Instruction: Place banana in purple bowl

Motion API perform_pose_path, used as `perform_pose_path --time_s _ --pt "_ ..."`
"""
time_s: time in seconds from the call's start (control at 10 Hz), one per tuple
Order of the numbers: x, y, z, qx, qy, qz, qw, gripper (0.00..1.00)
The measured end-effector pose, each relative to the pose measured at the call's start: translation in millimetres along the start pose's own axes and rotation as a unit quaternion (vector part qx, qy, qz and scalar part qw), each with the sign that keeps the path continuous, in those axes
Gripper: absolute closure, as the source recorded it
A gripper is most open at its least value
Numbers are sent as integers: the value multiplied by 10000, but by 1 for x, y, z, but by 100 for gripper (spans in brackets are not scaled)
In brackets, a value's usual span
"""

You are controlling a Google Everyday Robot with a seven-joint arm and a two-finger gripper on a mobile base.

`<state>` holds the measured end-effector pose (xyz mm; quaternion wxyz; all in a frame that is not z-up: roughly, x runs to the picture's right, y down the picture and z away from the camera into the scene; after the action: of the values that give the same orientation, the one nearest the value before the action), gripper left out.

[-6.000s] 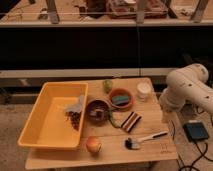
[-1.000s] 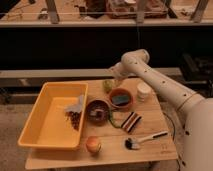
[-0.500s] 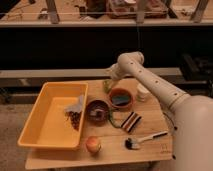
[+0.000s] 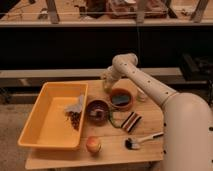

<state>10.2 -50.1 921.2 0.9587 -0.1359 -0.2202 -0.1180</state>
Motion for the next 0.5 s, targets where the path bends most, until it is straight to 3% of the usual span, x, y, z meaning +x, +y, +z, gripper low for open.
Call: perform_pose_path --time_s 0.3,0.5 --pt "11 4 2 60 -38 82 9999 97" --pt "11 3 -3 184 -63 36 9998 100"
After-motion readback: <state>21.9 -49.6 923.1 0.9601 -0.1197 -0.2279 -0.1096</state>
